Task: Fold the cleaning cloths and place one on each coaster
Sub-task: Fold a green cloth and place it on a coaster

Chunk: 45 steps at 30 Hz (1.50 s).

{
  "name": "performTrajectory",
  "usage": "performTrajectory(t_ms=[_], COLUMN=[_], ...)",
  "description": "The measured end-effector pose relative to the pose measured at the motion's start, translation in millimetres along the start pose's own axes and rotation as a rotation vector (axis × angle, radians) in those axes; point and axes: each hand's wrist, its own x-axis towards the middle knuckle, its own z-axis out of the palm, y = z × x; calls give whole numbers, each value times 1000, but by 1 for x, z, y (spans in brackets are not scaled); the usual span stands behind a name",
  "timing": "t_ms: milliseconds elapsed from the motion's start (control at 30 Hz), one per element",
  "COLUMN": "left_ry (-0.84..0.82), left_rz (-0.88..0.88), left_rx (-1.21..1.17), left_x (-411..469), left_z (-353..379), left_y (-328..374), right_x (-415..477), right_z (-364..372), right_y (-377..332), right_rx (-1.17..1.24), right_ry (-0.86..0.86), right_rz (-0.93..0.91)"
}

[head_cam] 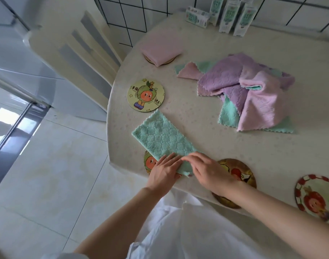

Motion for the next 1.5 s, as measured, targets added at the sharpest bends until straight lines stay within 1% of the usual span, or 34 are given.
performTrajectory(t_ms=[100,233,333,400,467,533,600,633,700,767,833,900,1000,1100,1167,1367,1433,1500], left_ry=[5,58,105,106,112,109,106,110,99,69,63,53,-5,-47,-51,-69,-57,9], left_rz=[-12,-21,-113,-196,-282,-380,-433,-479,-641,-804,-922,-1024,-1123,-1152,-1169,-1241,-1264,-1274], left_rx=[-56,-116,-181,-272,-352,-430,-490,-525,-634,-816,-1027,-1204,-1352,-1470,-1515,-1586,-1540,-1348], left_x=[-3,-13,-20,-23,-23,-20,-13,-9,0,11,22,31,38,41,43,45,45,45], left_z=[0,-6,-9,-13,-19,-28,-33,-35,-40,-45,-52,-58,-61,-64,-66,-71,-77,-81], left_y=[0,2,1,0,-1,-4,-9,-12,-22,-36,-48,-61,-77,-82,-83,-87,-88,-87], right_x=[18,46,61,69,75,81,91,97,111,127,140,153,168,178,183,188,189,188], right_z=[-12,-23,-27,-31,-34,-33,-27,-27,-30,-32,-31,-27,-18,-15,-14,-8,-6,-6], right_y=[24,44,55,60,68,77,82,81,71,61,51,48,45,43,44,41,40,41], right_rx=[-67,-241,-370,-427,-433,-357,-213,-103,-3,-9,83,112,76,46,47,-45,-51,-38], right_ry=[-118,-423,-582,-619,-608,-584,-583,-573,-583,-568,-490,-437,-441,-461,-475,-447,-442,-411], right_rz=[23,-24,-75,-138,-205,-187,-71,32,184,202,271,327,379,430,466,478,489,511])
